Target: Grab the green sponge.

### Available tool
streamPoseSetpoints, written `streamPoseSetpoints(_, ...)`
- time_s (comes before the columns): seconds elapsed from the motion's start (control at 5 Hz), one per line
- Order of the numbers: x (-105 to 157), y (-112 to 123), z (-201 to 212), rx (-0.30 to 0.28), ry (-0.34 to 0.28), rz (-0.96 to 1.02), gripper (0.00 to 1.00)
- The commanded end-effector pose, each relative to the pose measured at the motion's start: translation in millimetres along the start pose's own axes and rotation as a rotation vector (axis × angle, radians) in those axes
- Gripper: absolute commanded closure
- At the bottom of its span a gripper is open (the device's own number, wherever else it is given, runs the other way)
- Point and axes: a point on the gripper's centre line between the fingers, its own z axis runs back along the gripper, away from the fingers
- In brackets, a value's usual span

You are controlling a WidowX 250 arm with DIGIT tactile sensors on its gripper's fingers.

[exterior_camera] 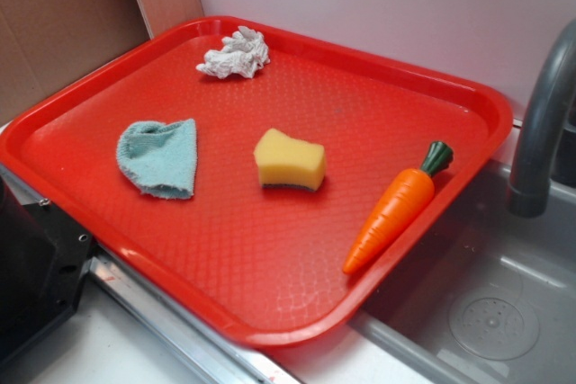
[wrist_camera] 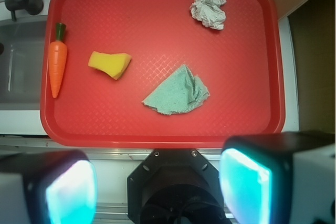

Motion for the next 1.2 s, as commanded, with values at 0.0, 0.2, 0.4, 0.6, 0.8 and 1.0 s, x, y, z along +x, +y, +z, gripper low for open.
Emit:
streamPoseSetpoints(0.0, 0.0, 0.0, 0.0, 0.000, 0.000, 0.000, 0.00)
streamPoseSetpoints(0.2, 9.8, -8.0, -6.9, -0.028, -0.025, -0.143, 0.00)
streamPoseSetpoints(0.4, 16.2, -20.1, -18.3, -0.029, -0.066, -0.265, 0.00)
streamPoseSetpoints(0.6, 29.4, -30.6, -38.3, -0.087, -0.124, -0.495, 0.00)
streamPoseSetpoints(0.8, 43.3, -42.0, -55.8, -0.028, -0.143, -0.608, 0.00)
streamPoseSetpoints(1.0, 57.1, -52.1, -75.1, 0.007, -0.140, -0.649, 0.00)
